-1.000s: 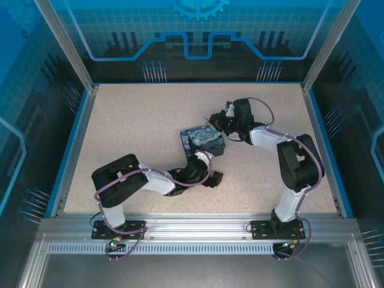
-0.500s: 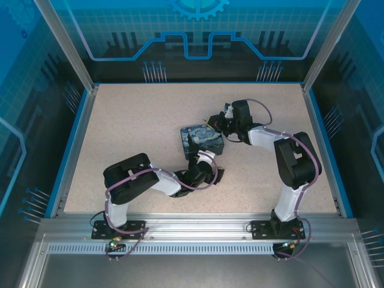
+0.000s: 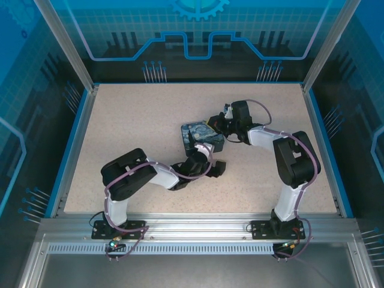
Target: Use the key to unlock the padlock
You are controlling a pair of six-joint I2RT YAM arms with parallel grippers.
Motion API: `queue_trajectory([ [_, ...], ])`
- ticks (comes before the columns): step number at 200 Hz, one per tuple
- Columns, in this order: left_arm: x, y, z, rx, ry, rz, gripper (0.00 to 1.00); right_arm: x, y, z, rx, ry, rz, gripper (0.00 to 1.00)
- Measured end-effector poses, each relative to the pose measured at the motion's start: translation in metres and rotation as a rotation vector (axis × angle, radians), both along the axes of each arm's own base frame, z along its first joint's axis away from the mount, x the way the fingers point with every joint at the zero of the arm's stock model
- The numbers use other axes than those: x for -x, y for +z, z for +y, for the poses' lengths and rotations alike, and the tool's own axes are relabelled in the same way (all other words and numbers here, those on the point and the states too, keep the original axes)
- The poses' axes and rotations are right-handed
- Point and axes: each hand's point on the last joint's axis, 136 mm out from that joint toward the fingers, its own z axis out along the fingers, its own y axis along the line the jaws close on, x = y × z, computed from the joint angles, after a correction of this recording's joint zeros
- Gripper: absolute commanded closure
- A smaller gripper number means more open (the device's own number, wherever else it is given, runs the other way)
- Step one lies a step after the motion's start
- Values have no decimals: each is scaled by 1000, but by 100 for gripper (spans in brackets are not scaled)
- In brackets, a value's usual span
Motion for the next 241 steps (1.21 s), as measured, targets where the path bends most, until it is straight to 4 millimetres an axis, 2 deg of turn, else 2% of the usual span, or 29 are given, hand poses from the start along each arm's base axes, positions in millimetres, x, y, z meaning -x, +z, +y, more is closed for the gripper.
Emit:
queue_trajectory([
  [64,-12,13,10,216,52,64,1,0,-2,0,2,0,4,100],
  [124,-21,18,12,316,75,88,1,0,-8,0,6,0,16,100],
  [184,-30,14,11,260,96,85,1,-1,-6,0,4,-1,13,100],
  [241,-42,1,33,53,176,36,1,-4,-6,1,4,0,12,100],
])
